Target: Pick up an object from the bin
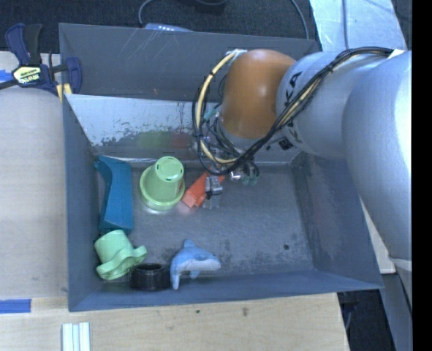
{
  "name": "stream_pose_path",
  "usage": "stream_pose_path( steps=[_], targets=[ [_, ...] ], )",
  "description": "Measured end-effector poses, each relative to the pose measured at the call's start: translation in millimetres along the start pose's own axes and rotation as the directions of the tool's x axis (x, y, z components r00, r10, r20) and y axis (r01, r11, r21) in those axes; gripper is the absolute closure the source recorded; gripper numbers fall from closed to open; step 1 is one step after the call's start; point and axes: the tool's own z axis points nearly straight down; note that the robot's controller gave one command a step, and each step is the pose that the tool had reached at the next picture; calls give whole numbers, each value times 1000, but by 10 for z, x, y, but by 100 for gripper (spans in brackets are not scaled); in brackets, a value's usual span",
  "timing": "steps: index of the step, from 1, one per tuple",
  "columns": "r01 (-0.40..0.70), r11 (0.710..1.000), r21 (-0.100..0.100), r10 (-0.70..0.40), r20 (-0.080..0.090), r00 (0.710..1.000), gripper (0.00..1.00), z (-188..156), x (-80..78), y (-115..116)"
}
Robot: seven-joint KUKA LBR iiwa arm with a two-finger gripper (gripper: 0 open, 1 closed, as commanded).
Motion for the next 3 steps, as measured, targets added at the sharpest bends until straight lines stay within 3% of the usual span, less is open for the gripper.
stream_pose_path(
  steps=[1, 2, 3],
  targets=[
    [363, 932, 1, -363, 1, 932, 100, 163, 81, 122],
    [363, 932, 1, -363, 1, 932, 100, 162, 81, 122],
    [366, 931, 1, -366, 4, 931, 100, -705, -12, 142]
  ],
)
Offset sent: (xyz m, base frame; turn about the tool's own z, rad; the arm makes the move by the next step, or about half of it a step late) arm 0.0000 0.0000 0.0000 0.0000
